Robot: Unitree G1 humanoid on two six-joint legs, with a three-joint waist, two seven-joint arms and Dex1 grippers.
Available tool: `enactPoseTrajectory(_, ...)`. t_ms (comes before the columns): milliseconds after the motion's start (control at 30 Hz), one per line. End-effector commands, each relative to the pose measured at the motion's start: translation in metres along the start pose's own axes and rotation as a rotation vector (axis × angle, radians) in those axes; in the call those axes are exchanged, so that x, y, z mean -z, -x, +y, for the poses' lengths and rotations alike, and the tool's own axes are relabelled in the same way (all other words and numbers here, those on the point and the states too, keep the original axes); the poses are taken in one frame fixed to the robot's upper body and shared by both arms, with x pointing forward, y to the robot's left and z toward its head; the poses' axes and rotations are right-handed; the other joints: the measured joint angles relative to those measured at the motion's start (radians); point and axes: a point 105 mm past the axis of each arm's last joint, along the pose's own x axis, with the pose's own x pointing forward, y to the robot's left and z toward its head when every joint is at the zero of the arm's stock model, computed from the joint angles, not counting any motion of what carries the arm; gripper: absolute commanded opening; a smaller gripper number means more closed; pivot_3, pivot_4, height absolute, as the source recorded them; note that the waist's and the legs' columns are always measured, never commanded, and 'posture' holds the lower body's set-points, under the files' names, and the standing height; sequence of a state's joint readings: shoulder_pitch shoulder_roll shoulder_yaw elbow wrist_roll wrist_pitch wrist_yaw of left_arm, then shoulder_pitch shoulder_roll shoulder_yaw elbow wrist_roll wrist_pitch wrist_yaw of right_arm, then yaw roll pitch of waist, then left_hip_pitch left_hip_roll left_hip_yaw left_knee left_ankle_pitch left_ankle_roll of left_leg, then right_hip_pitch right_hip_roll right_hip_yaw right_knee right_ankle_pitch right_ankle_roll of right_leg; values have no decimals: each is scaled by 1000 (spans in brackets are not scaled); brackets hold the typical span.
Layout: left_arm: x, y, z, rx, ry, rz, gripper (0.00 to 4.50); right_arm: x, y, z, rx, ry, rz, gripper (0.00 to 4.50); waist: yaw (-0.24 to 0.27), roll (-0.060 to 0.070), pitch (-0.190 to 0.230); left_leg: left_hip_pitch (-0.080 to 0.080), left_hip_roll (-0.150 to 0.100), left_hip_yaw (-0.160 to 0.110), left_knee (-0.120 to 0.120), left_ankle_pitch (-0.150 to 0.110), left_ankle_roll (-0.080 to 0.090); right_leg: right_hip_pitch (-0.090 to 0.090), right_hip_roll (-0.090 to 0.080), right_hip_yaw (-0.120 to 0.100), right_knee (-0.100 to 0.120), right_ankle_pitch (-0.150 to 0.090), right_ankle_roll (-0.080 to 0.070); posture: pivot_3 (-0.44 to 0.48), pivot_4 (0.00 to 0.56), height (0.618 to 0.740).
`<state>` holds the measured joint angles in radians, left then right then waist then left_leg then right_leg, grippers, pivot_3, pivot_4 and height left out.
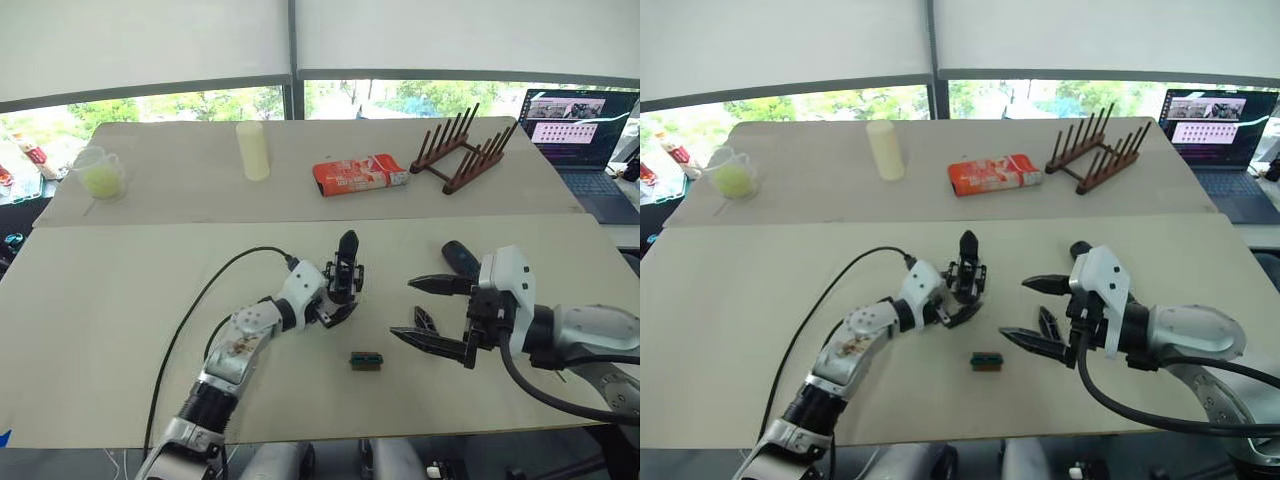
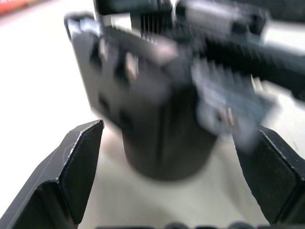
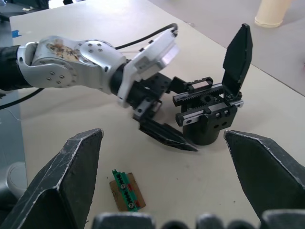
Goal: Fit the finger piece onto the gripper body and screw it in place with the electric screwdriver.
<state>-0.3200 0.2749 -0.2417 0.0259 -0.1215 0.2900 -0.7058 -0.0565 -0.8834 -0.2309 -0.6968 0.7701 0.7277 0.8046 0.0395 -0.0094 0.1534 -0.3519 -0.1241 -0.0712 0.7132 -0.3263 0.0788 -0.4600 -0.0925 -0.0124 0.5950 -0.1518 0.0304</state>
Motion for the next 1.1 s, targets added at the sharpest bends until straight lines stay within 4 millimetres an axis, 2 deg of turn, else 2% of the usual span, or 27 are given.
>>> enactPoseTrajectory(33,-22,27,5,122,-61,-28,4459,-9,10,-16,116,-26,31,4500,-1,0,0,0,0,0,0,0,0,0,0,0,0,0,0,0,150,740)
enactPoseTrajectory(233,-58,82,-2,490,-107,3,4459,-2,22,-36,204,-195,286,4500,-1,1,0,-1,0,0,0,0,0,-1,0,-1,0,0,-1,0,150,740)
enactPoseTrajectory(300,-71,92,-1,542,-110,21,4459,-1,23,-36,179,-246,371,4500,0,2,1,-1,-1,0,-1,0,0,-1,0,-1,-1,0,-1,0,150,740)
enactPoseTrajectory(400,-92,103,-1,593,-140,21,4459,1,23,-42,137,-426,461,4500,-6,1,1,-1,0,0,-1,0,1,0,-2,-1,-2,0,-1,0,150,740)
enactPoseTrajectory(500,-108,102,-6,615,-206,-2,4459,17,24,-58,195,-549,571,4500,-11,1,1,-1,0,0,-1,0,1,0,-4,0,-2,0,-1,0,150,740)
enactPoseTrajectory(633,-123,97,-15,625,-236,-52,4459,32,14,-59,183,-663,664,4500,-15,1,1,-1,0,0,-2,0,1,-1,-4,0,-2,0,-1,0,150,740)
enactPoseTrajectory(867,-130,90,-23,607,-259,-92,4459,54,-4,-55,195,-741,747,4500,-28,1,1,-1,0,0,-2,0,1,-1,-4,0,-2,0,-1,0,150,740)
enactPoseTrajectory(1000,-130,90,-24,605,-263,-90,4459,66,-7,-50,205,-754,785,4500,-28,1,1,-1,0,0,-1,0,1,-1,-3,-1,-2,0,-1,0,150,740)
enactPoseTrajectory(1100,-128,89,-19,583,-277,-79,4500,73,-13,-37,151,-747,816,3730,-27,1,1,-1,0,0,-1,0,1,-1,-2,-1,-2,0,-1,0,150,740)
